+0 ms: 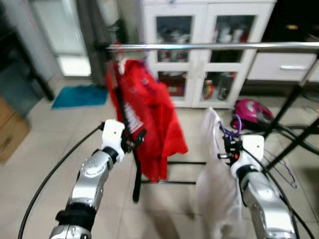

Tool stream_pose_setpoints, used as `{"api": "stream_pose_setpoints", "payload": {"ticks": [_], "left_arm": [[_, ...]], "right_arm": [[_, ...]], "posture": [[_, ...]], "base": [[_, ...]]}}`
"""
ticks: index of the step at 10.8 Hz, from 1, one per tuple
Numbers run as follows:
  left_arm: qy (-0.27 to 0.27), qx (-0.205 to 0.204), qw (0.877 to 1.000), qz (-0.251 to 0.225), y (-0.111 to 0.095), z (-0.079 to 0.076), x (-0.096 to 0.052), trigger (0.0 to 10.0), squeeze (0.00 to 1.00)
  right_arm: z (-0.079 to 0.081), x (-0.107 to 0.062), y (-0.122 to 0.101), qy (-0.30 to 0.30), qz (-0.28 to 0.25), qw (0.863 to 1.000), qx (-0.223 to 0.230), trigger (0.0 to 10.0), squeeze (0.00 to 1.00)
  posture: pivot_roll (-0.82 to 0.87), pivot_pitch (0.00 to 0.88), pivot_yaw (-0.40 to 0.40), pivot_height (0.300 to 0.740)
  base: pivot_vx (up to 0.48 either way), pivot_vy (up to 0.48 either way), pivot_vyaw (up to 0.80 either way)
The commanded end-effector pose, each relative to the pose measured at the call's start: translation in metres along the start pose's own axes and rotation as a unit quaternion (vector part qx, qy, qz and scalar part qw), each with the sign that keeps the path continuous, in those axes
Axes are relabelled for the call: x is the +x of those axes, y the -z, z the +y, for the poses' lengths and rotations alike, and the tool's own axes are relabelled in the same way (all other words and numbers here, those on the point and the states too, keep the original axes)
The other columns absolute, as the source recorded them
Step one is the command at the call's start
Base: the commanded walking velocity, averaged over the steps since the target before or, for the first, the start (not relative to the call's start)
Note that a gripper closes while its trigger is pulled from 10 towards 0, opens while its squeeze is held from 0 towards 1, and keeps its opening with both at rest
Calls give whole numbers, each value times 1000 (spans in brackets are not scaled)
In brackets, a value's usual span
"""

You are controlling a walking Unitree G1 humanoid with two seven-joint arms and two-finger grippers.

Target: Hang hanger

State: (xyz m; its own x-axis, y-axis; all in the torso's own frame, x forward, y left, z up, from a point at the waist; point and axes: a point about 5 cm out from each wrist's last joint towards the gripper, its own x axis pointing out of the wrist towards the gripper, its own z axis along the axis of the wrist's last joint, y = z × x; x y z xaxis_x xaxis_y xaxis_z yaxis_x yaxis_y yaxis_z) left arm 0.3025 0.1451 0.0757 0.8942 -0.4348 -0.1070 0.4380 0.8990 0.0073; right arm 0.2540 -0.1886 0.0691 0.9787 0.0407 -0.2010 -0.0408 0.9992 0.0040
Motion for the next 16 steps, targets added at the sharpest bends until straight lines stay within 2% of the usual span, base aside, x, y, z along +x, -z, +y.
{"api": "stream_pose_setpoints", "payload": {"ticks": [1, 8, 10, 11, 13, 16], "left_arm": [[10, -2, 1000, -2, -2, -6, 4, 10000, 0], [4, -11, 999, -30, -16, -6, 8, 10000, 0], [-4, -15, 1000, -23, -13, -8, 7, 10000, 0], [-12, -14, 999, -28, -15, -7, 7, 10000, 0], [-29, -12, 999, -42, -21, -5, 8, 10000, 0], [-40, -12, 998, -45, -22, -4, 8, 10000, 0]], "right_arm": [[-5, 2, -13, 8, -26, 1000, 0, 10000, 0], [-5, 7, -25, 4, -44, 999, -7, 10000, 0], [-7, 7, -27, 9, -48, 999, -12, 10000, 0], [-8, 7, -28, 10, -47, 998, -36, 10000, 0], [-10, 9, -29, 19, -50, 998, -38, 10000, 0], [-12, 9, -28, 32, -49, 998, -23, 10000, 0]], "posture": [[-6, 0, 51, 740], [0, 0, 39, 740], [0, 0, 35, 740], [3, 0, 30, 740], [6, 0, 25, 740], [9, 0, 21, 740]], "base": [[337, 0, 0], [327, 0, 0], [0, 0, 0], [0, 0, 0], [0, -480, 800], [0, -480, 0]]}}
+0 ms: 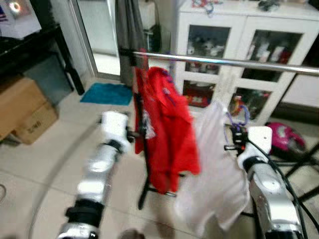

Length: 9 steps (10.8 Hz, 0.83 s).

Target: Hang hanger

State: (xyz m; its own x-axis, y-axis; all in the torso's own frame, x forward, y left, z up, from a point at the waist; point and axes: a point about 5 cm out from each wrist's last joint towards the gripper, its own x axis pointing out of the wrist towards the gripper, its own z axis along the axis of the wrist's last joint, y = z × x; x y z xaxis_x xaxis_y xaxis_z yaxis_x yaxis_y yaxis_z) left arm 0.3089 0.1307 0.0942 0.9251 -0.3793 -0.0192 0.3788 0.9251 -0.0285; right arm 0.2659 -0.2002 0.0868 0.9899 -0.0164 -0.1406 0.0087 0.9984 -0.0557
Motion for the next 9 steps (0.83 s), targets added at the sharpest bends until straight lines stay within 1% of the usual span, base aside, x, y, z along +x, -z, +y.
{"api": "stream_pose_setpoints", "payload": {"ticks": [1, 2, 3, 4, 5, 6, 7, 8, 9], "left_arm": [[-10, 10, 1000, 0, -2, 6, -1, 10000, 0], [-10, 11, 1000, 0, -3, 6, -1, 10000, 0], [-9, 12, 1000, 1, -2, 6, -1, 10000, 0], [-19, 6, 1000, 3, -2, 6, 0, 10000, 0], [-20, 12, 1000, 3, -3, 7, 0, 10000, 0], [-8, 6, 1000, -7, -5, 6, 0, 10000, 0], [-2, -1, 1000, -14, -7, 6, 0, 10000, 0], [0, -3, 1000, -18, -9, 6, 0, 10000, 0], [3, -4, 1000, -20, -10, 5, 1, 10000, 0]], "right_arm": [[0, 1, -8, 6, -19, 1000, 6, 10000, 0], [0, 1, -8, 5, -18, 1000, 6, 10000, 0], [0, 0, -7, 8, -16, 1000, 7, 10000, 0], [0, -1, -6, 10, -14, 1000, 8, 10000, 0], [0, -1, -5, 11, -11, 1000, 9, 10000, 0], [1, -1, -5, 12, -10, 1000, 9, 10000, 0], [1, -1, -5, 13, -13, 1000, 8, 10000, 0], [2, 0, -4, 14, -4, 1000, 25, 10000, 0], [1, 0, -4, 13, -1, 1000, 24, 10000, 0]], "posture": [[8, 0, 22, 740], [7, 0, 23, 740], [5, 0, 25, 740], [6, 0, 24, 740], [7, 0, 23, 740], [8, 0, 24, 740], [7, 0, 25, 740], [7, 0, 25, 740], [7, 0, 25, 740]], "base": [[0, -480, 0], [0, -480, 0], [0, 0, 0], [0, 0, 0], [0, 0, 0], [0, 0, 0], [266, 0, 0], [319, 0, 0], [334, 0, -800]]}}
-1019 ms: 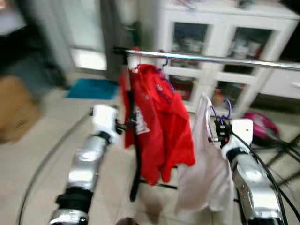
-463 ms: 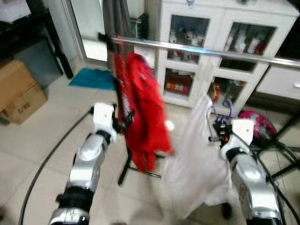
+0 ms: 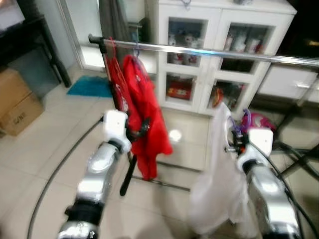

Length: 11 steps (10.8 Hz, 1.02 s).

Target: Hang hanger

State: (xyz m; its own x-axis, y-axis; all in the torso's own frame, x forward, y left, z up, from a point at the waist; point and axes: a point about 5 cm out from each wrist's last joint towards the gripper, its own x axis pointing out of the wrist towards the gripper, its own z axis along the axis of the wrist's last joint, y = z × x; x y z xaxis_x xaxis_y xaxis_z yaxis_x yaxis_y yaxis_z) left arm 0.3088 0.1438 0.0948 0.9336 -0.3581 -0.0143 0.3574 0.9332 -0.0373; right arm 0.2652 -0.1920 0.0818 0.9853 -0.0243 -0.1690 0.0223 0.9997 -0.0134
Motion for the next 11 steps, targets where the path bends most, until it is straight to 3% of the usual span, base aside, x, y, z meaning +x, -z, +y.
{"api": "stream_pose_setpoints", "payload": {"ticks": [1, 6, 8, 10, 11], "left_arm": [[15, -1, 1000, -17, -9, -7, 6, 10000, 0], [21, -1, 1000, -17, -9, -8, 6, 10000, 0], [32, 7, 999, -21, -12, -10, 6, 10000, 0], [40, 12, 999, -24, -14, -11, 6, 10000, 0], [53, 22, 998, -23, -17, -14, 7, 10000, 0]], "right_arm": [[-7, 0, -10, 8, -20, 1000, -3, 10000, 0], [-6, 2, -14, 6, -33, 999, -11, 10000, 0], [-3, 4, -18, -6, -35, 999, -40, 10000, 0], [-1, 5, -25, -9, -53, 998, -30, 10000, 0], [-2, 6, -32, -7, -66, 998, -6, 10000, 0]], "posture": [[7, 0, 26, 740], [8, 0, 25, 740], [11, 0, 24, 740], [16, 0, 23, 740], [19, 0, 21, 740]], "base": [[337, 0, -800], [341, 0, 0], [345, 0, 650], [341, 0, 800], [289, 0, 0]]}}
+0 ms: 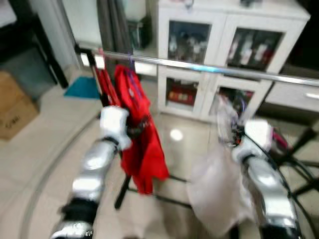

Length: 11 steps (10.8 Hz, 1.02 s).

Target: Hang hanger

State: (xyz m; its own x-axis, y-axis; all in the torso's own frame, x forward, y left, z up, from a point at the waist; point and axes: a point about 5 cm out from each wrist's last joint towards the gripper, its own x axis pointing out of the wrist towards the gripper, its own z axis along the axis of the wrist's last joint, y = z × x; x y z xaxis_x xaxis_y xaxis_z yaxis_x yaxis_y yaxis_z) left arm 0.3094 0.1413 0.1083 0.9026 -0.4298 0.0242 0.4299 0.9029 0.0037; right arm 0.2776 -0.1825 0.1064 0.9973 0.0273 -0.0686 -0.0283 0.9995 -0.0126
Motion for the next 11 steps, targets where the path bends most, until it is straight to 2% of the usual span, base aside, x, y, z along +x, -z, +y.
{"api": "stream_pose_setpoints", "payload": {"ticks": [1, 4, 6, 8, 9, 11], "left_arm": [[58, 12, 998, -7, -8, -17, 6, 10000, 0], [108, 25, 994, -8, -13, -24, 6, 10000, 0], [137, 32, 990, -7, -19, -26, 5, 10000, 0], [154, 32, 988, -6, -22, -27, 6, 10000, 0], [169, 35, 985, -2, -23, -30, 7, 10000, 0], [185, 34, 982, 1, -25, -33, 7, 10000, 0]], "right_arm": [[-7, 1, -18, 9, -34, 999, 3, 10000, 0], [-2, 8, -41, 2, -75, 997, 7, 10000, 0], [-2, 15, -53, 2, -81, 997, -4, 10000, 0], [-3, 30, -57, 10, -52, 998, -21, 10000, 0], [-1, 42, -57, 5, -22, 999, -37, 10000, 0], [-1, 66, -60, 10, 19, 999, -41, 10000, 0]], "posture": [[21, 0, 22, 740], [26, 0, 17, 740], [27, 0, 16, 740], [26, 0, 18, 740], [26, 0, 19, 740], [32, 0, 15, 740]], "base": [[0, 0, 0], [0, 0, 0], [0, 0, 0], [0, 0, 0], [0, 0, 0], [0, 0, 0]]}}
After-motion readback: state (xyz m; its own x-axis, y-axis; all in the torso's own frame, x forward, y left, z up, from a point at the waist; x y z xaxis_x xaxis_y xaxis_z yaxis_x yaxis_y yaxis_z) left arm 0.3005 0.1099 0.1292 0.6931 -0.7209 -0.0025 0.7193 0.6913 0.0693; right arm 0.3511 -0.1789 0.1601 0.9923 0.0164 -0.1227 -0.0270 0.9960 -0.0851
